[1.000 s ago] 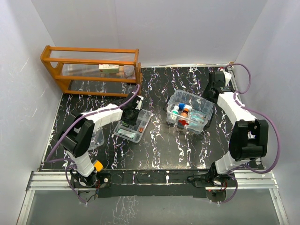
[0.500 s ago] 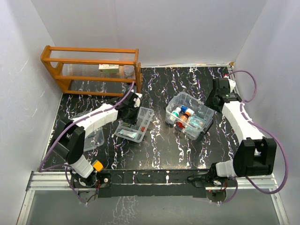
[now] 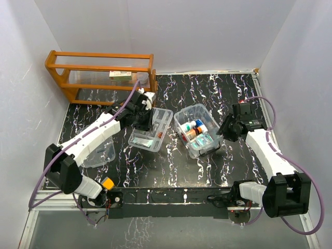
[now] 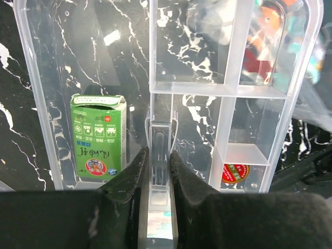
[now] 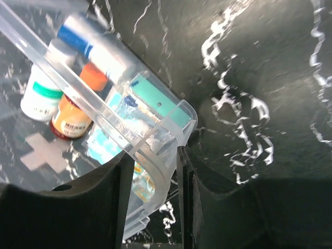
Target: Organize the medicine kit
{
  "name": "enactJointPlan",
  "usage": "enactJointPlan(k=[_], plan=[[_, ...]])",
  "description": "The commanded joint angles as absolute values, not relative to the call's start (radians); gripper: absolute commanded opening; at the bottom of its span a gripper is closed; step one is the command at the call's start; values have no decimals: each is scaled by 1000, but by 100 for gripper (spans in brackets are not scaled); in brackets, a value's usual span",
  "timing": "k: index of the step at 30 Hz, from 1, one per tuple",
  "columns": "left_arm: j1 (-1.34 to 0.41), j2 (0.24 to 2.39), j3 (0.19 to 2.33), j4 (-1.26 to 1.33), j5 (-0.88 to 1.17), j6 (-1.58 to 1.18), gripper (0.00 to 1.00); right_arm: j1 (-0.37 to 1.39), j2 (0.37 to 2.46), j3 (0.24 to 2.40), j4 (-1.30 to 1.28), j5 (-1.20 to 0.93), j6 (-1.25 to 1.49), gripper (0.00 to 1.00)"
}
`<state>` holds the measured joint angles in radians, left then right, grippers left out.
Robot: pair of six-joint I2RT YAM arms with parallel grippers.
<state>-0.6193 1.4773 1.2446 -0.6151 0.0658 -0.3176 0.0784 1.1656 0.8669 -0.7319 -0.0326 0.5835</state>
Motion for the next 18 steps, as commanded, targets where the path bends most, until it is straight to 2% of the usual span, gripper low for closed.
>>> enactJointPlan(k=[1,6,11,18], plan=[[-642,1411,1316,-697,106,-363,0,145,1134,840,-698,-170,632,35],[-675,1423,1371,-732,91,-398,0,284,1135,820,-652,-152,678,35],[-726,1481,1440,-756,51,-446,0,443,1134,792,-503,-84,708,38],[-774,1587,1562,-772,-45,-572,0,468,1129,739,-396,0,760,38]])
